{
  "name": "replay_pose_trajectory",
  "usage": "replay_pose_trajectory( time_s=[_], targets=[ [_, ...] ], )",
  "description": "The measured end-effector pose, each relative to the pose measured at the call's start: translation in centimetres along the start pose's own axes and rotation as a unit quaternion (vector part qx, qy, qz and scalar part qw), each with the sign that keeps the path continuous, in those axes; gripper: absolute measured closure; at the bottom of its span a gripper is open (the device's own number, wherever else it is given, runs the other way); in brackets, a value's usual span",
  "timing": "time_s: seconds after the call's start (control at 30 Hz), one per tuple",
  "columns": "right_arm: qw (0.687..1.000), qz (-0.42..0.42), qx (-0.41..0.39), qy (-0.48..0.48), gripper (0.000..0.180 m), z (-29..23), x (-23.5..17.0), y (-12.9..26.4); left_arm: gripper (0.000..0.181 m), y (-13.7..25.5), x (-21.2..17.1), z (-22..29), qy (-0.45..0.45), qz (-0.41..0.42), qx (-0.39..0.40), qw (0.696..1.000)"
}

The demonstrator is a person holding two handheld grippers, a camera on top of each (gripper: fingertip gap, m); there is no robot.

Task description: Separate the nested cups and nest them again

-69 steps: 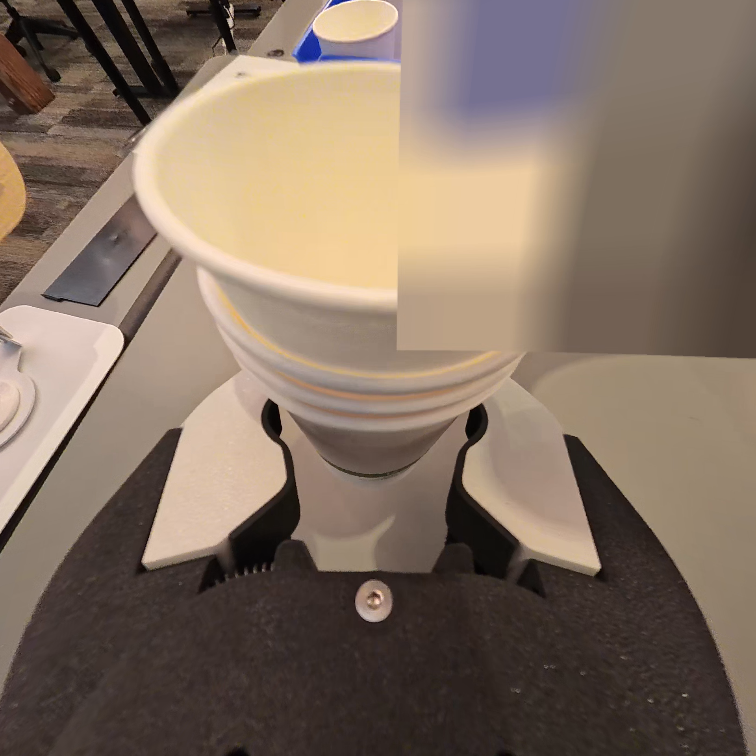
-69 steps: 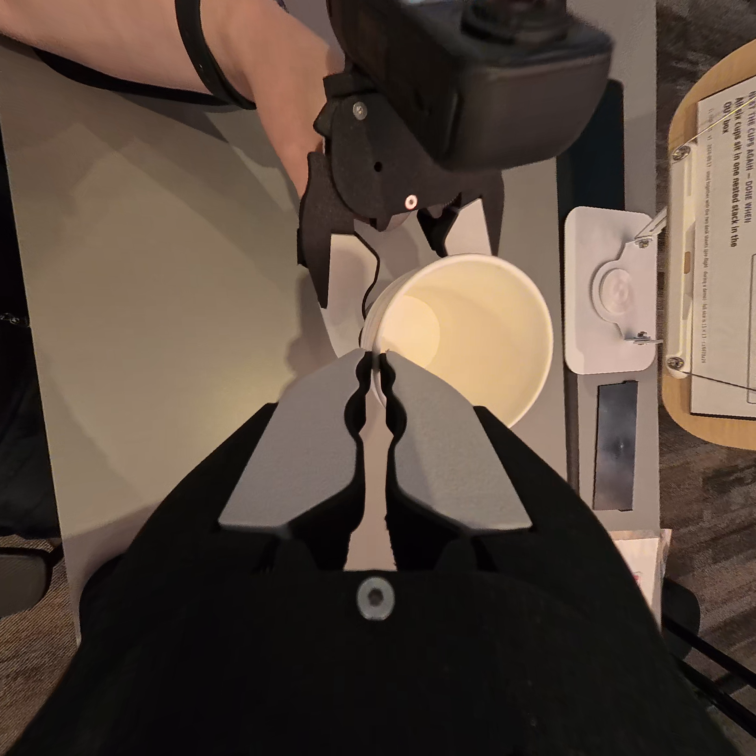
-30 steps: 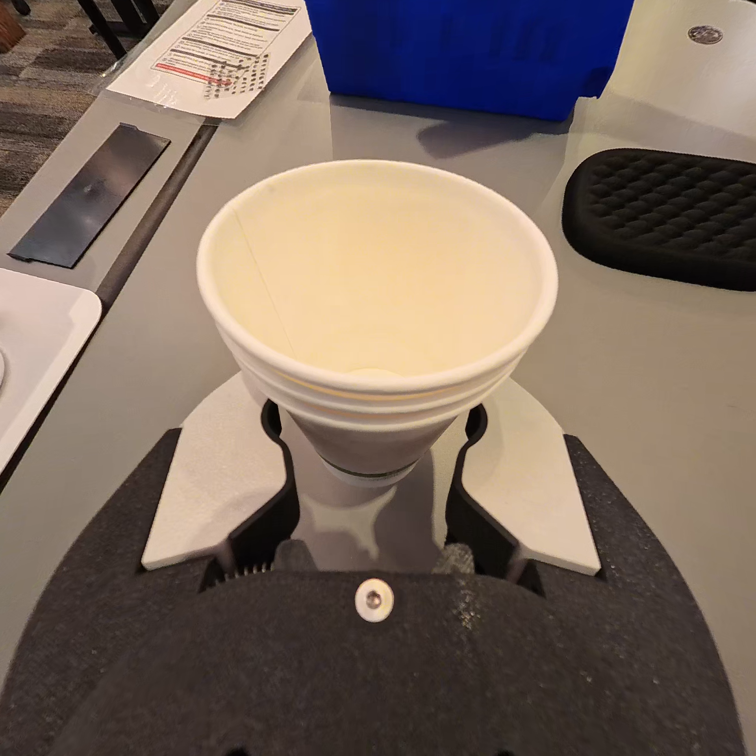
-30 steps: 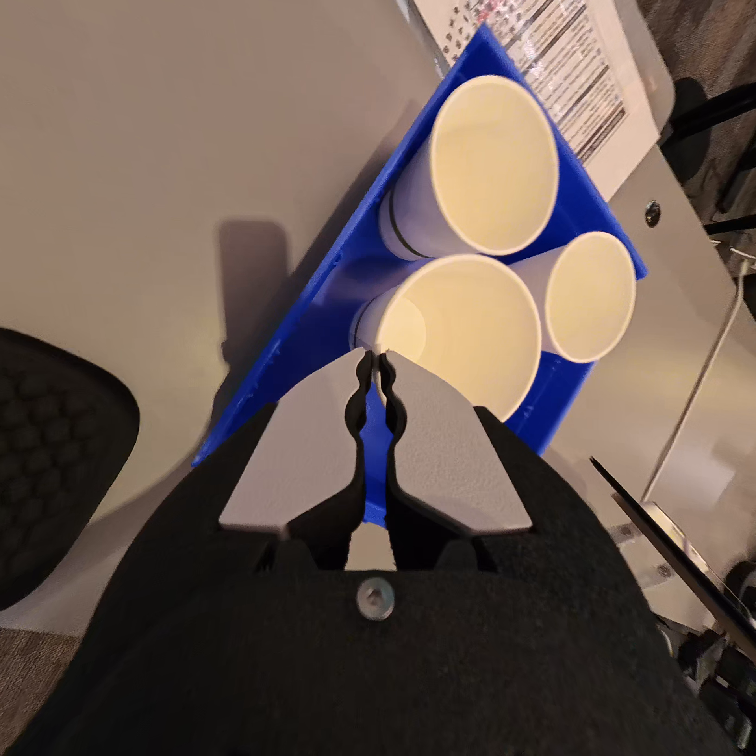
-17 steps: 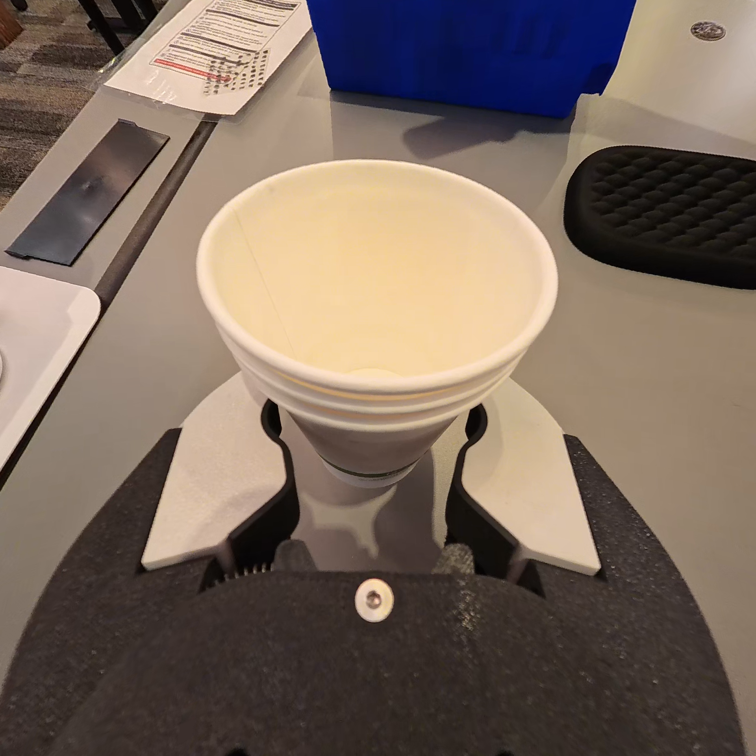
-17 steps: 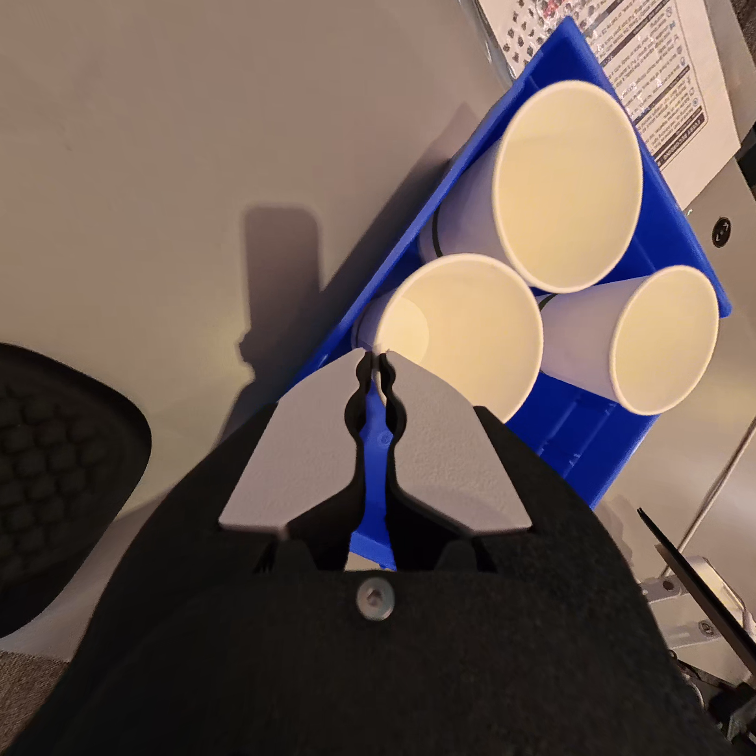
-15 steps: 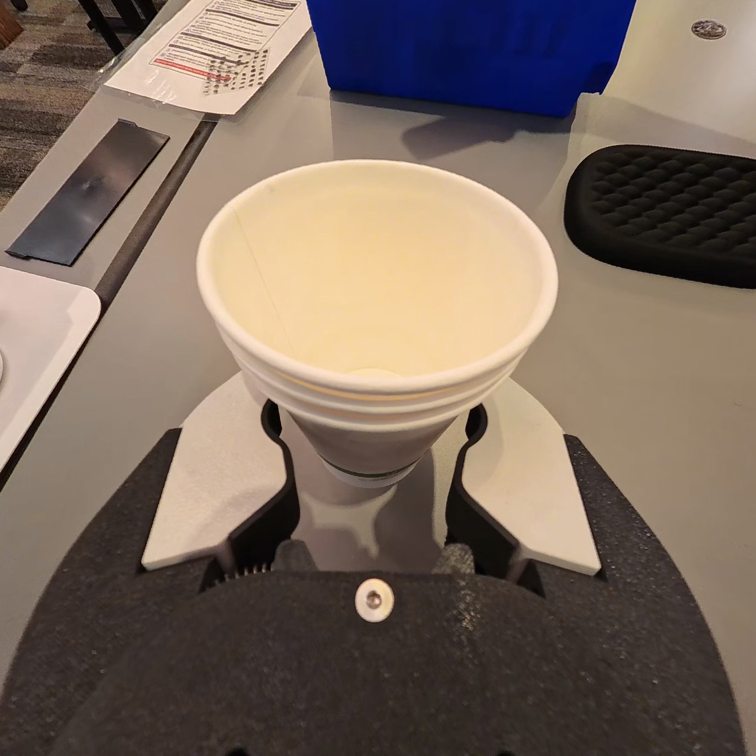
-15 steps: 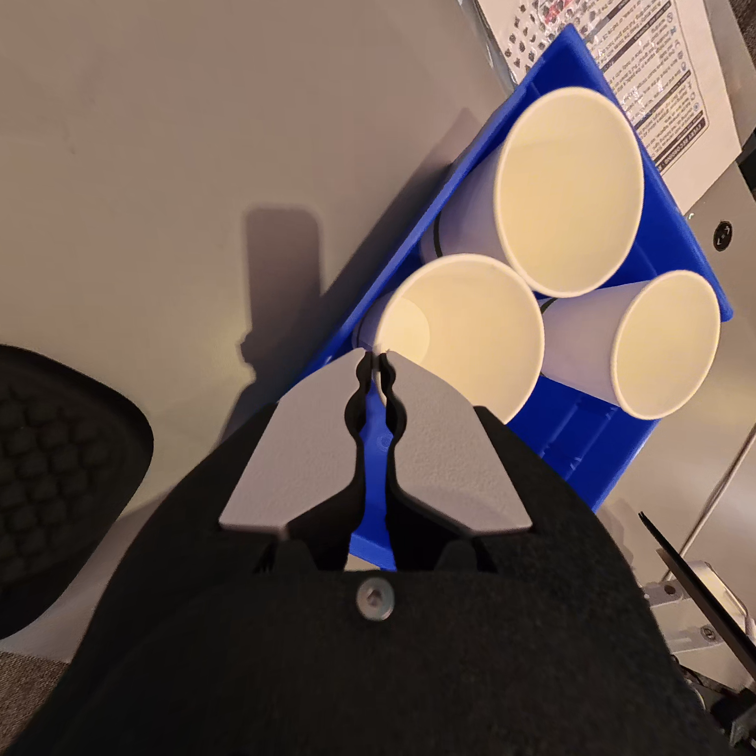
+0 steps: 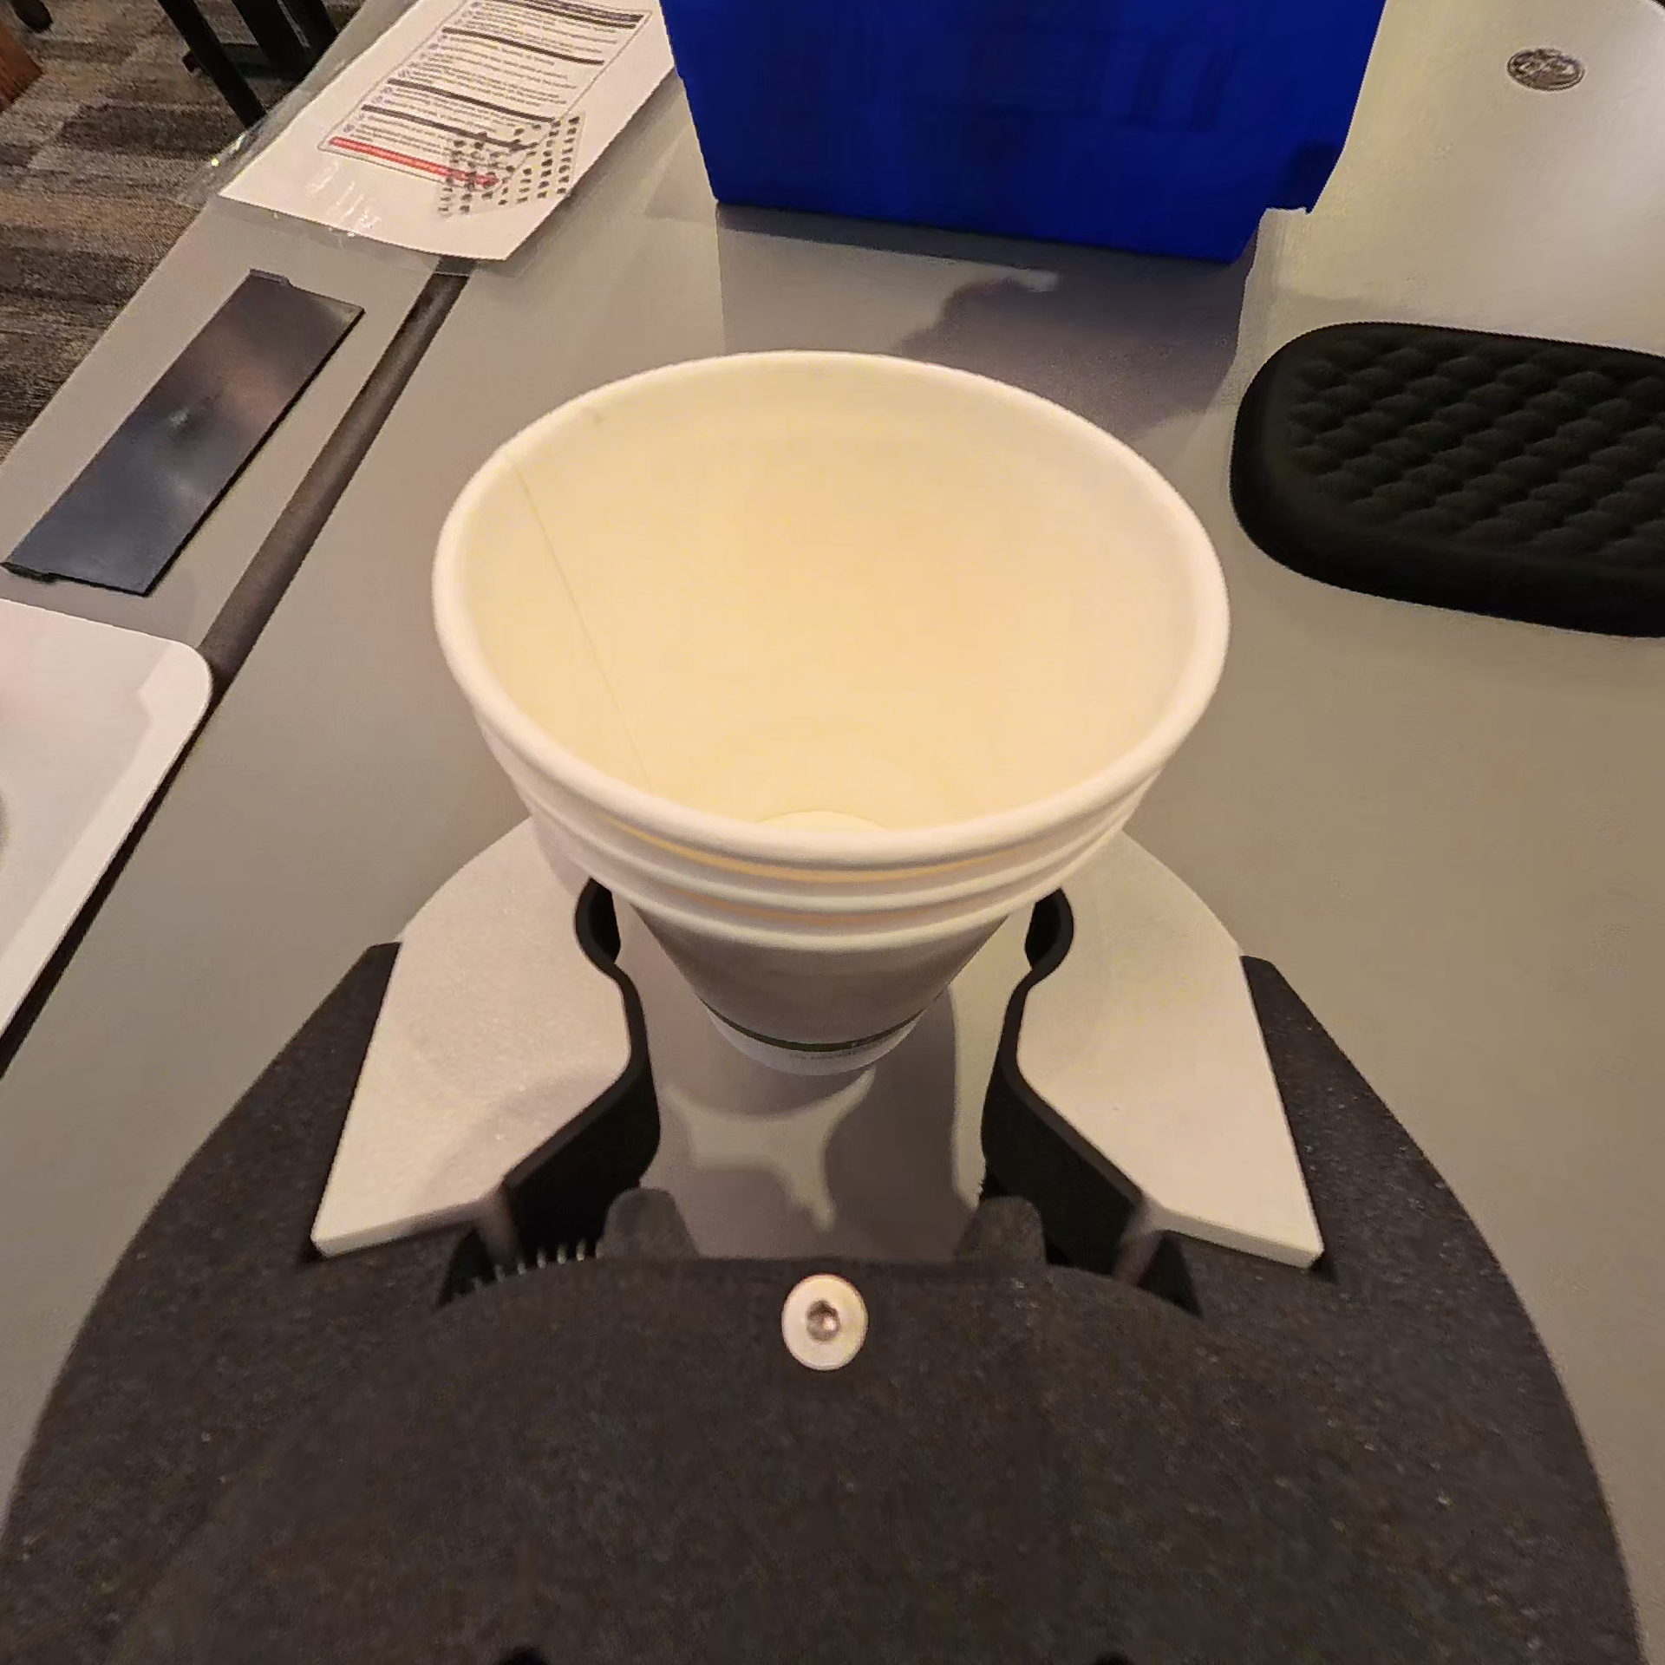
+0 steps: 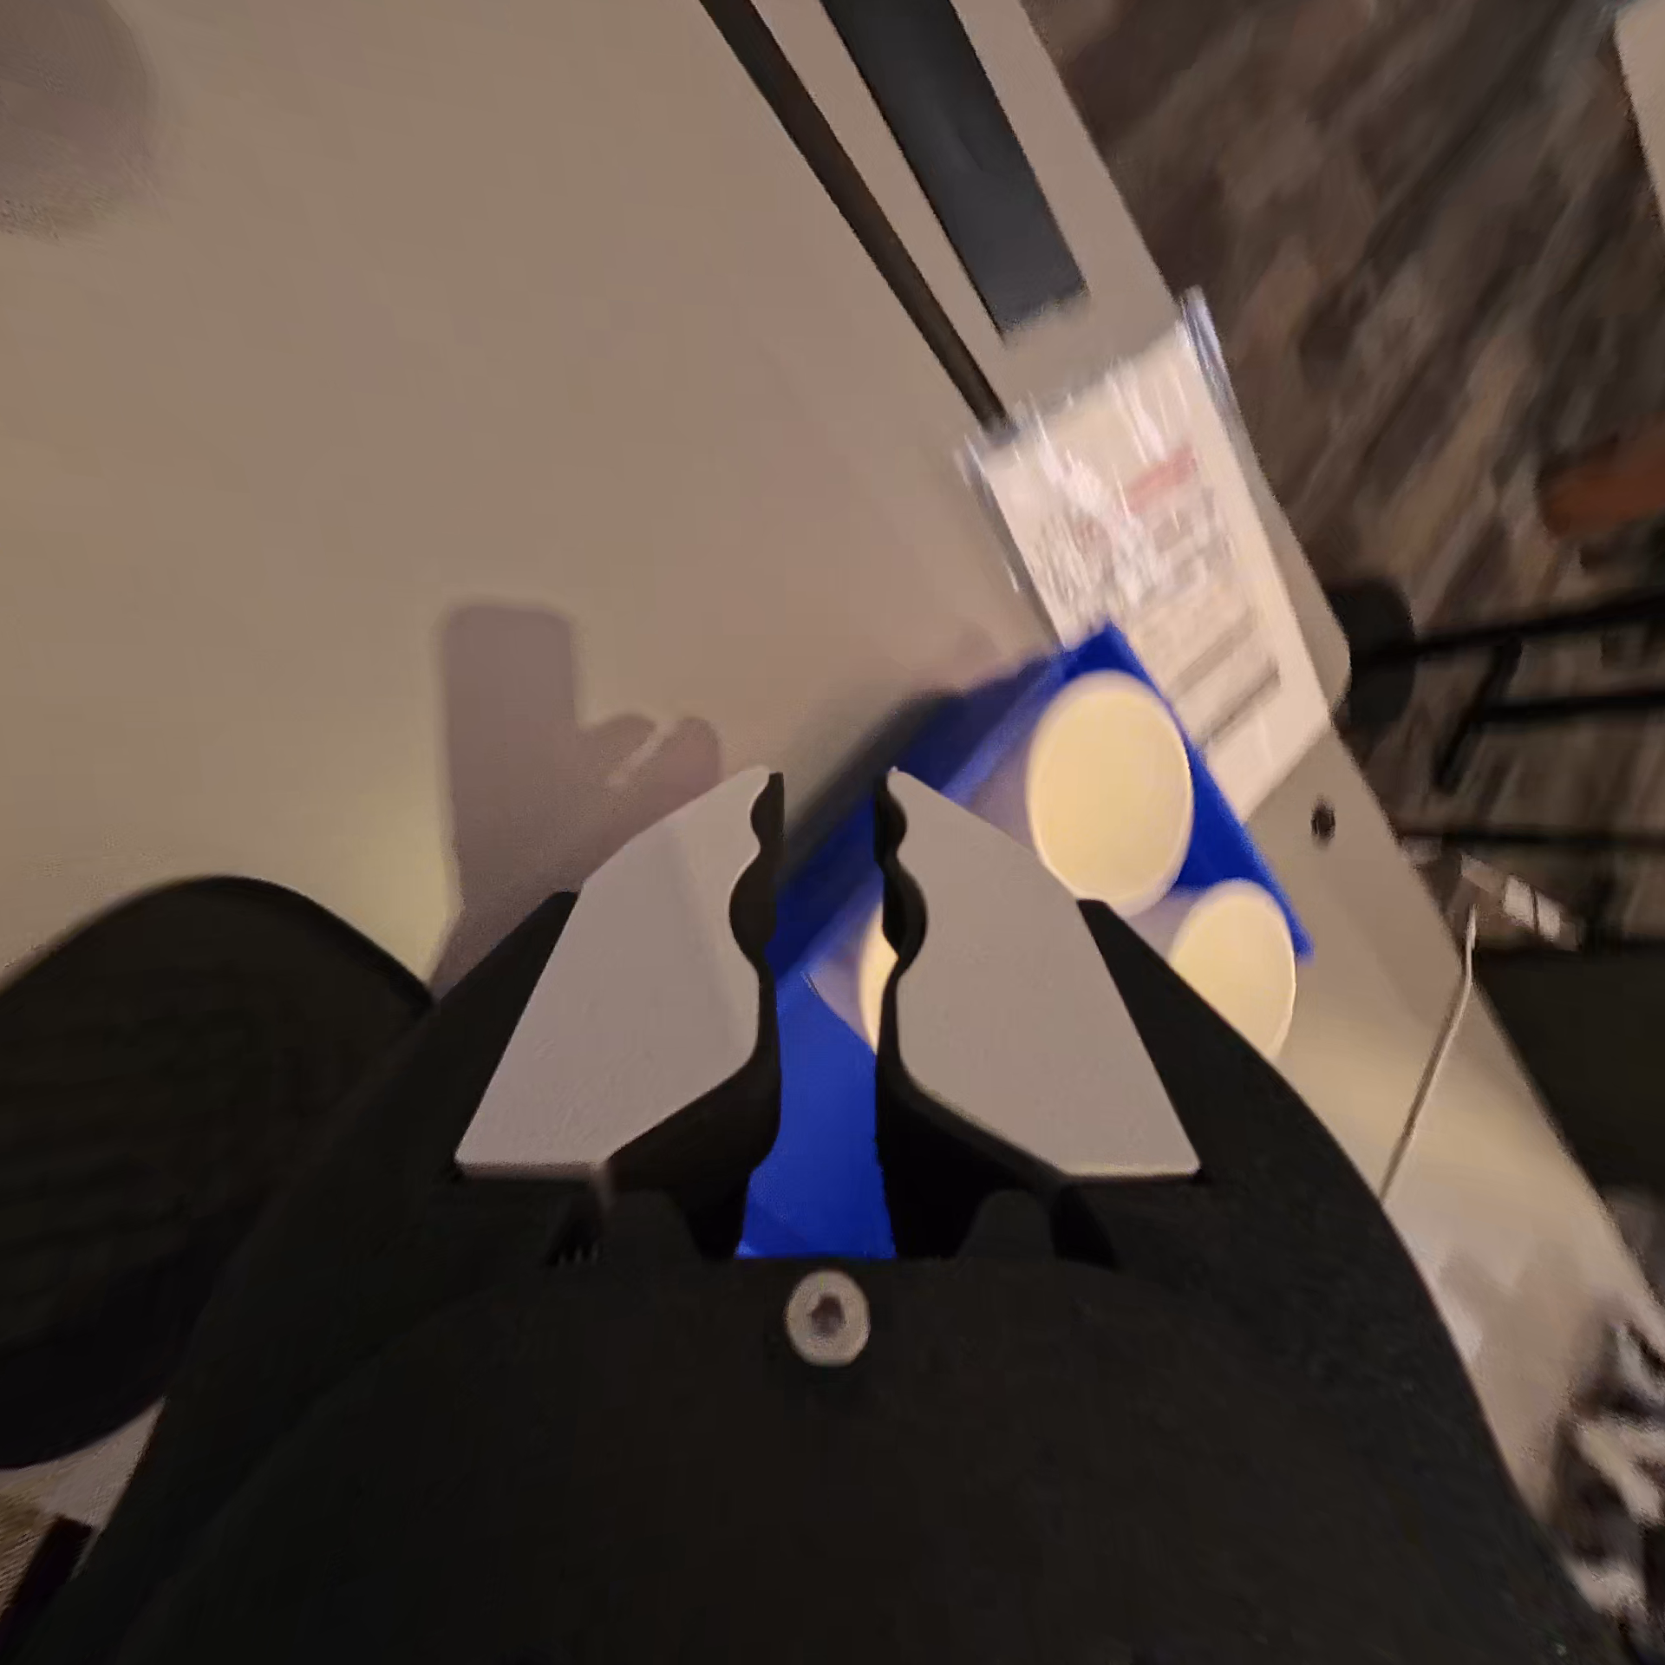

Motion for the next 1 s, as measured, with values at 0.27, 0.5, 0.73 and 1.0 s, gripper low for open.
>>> replay_pose_trajectory(
  time_s=[0.27, 0.5, 0.73, 1.0],
  targets=[
    [0.943, 0.154, 0.189, 0.228, 0.170, -15.8, 14.1, 2.4, 0.091, -0.1, 0.0, 0.5, -0.007, -0.004, -0.004, 1.000],
    [0.928, 0.131, 0.198, 0.286, 0.170, -19.5, 16.4, 0.4, 0.091, 0.3, 0.5, 0.7, -0.012, 0.005, -0.005, 1.000],
    [0.929, 0.117, 0.216, 0.277, 0.176, -19.5, 16.2, -0.4, 0.091, 0.5, 0.7, 0.9, -0.018, 0.008, -0.006, 1.000],
    [0.931, 0.114, 0.224, 0.266, 0.177, -19.3, 16.0, -0.1, 0.092, 0.5, 0.9, 1.1, -0.023, 0.008, 0.001, 1.000]
  ],
)
Point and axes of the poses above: each gripper's, where its closed fingertips meet, y back along the fingers, x out of its top, z = x × y across the jaws, the point moved 4 cm from there along y, back along the fingers
